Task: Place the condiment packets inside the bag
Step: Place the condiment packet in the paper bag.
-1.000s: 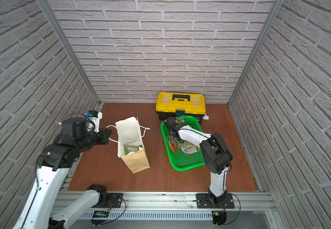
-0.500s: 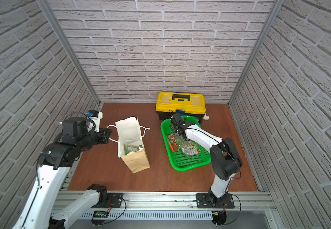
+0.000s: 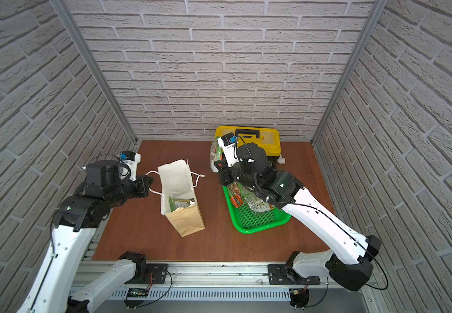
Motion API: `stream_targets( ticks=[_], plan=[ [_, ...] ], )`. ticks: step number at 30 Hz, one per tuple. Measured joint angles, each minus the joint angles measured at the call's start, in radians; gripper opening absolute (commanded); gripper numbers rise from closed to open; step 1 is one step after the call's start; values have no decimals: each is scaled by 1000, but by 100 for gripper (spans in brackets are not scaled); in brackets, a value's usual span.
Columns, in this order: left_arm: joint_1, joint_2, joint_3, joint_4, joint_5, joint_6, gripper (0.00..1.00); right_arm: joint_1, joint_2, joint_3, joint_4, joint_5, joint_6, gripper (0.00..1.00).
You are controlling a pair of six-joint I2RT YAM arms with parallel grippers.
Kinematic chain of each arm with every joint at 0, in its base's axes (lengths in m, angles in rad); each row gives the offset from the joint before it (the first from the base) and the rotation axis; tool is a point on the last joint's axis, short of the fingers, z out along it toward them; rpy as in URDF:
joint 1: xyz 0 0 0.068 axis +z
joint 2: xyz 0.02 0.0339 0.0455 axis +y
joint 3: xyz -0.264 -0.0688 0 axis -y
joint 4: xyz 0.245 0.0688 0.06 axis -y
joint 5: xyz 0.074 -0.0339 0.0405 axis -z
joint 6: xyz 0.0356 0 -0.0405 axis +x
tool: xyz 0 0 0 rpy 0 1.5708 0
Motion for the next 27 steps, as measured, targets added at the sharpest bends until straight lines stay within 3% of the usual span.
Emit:
stream_targets(
  ticks=[7, 19, 23, 24, 27],
  plan=[
    [0, -11, 0, 0, 0, 0, 7, 92, 29, 13, 83, -169, 95, 3],
    [0, -39, 0, -7, 0, 0, 7, 184, 201, 15, 117, -246, 142, 5],
    [0, -42, 0, -9, -1, 0, 7, 200, 248, 39, 105, -269, 140, 61],
    [0, -42, 0, -9, -1, 0, 7, 201, 248, 39, 100, -266, 137, 68],
    [0, -42, 0, -10, -2, 0, 7, 200, 227, 38, 71, -233, 121, 74]
  ],
)
